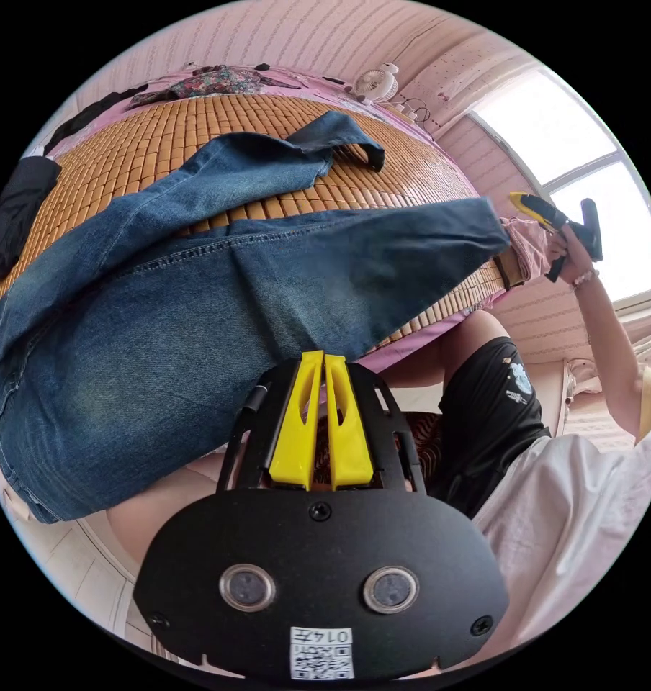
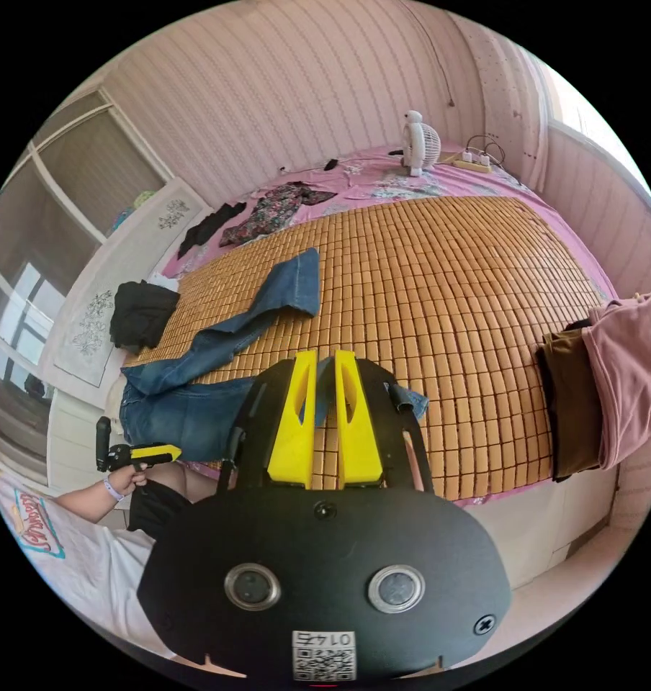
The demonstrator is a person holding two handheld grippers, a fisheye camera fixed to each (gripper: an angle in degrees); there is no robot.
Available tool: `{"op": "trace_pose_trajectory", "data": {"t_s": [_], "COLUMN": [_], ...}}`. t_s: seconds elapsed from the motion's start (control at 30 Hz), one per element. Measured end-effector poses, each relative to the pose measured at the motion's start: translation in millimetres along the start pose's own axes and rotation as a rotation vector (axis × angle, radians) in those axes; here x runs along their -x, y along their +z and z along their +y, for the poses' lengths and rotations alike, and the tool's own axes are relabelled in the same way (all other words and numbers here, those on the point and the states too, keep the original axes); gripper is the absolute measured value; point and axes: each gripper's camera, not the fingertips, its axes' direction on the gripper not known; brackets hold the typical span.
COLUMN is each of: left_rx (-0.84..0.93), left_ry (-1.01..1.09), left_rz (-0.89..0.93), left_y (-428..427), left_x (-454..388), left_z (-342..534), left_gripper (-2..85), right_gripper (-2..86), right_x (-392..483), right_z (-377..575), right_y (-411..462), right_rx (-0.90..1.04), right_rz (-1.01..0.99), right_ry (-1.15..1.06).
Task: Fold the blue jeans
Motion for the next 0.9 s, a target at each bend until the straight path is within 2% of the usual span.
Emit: {"op": "trace_pose_trajectory", "data": {"t_s": [0.17,0.33,0.43,0.53,0.6,0.77,0.9], "left_rx": [-0.029,0.009,-0.075,-0.051,0.029,0.011,0.038], "left_ry": [0.003,0.04,0.074,0.059,0.041,0.038,0.043], "left_rz": [-0.022,-0.043,-0.177,-0.251,-0.26,-0.265,-0.256], "left_y": [-6.9,6.2,4.3,14.7,30.9,35.4,33.9], "left_x": [-3.9,-11.8,-22.5,-23.0,-19.7,-21.7,-21.2], "left_z": [4.4,-2.7,-7.4,-15.4,-18.8,-15.6,-20.9], "left_gripper": [-0.7,-0.6,-0.5,-0.2,0.2,1.1,0.3], "right_gripper": [9.3,11.8,12.5,13.1,13.4,7.3,1.9], "right_x": [-24.9,-61.6,-76.9,-78.1,-79.1,-70.8,-35.1], "right_z": [58.2,110.1,114.0,105.3,98.2,88.5,97.3], "right_y": [24.9,38.2,51.5,58.3,65.2,66.4,17.0], "right_rx": [-0.021,-0.152,-0.188,-0.238,-0.24,-0.282,-0.329], "right_rz": [0.034,-0.114,-0.142,-0.079,-0.081,-0.211,-0.239], "right_ry": [0.186,0.482,0.585,0.596,0.589,0.509,0.408]}}
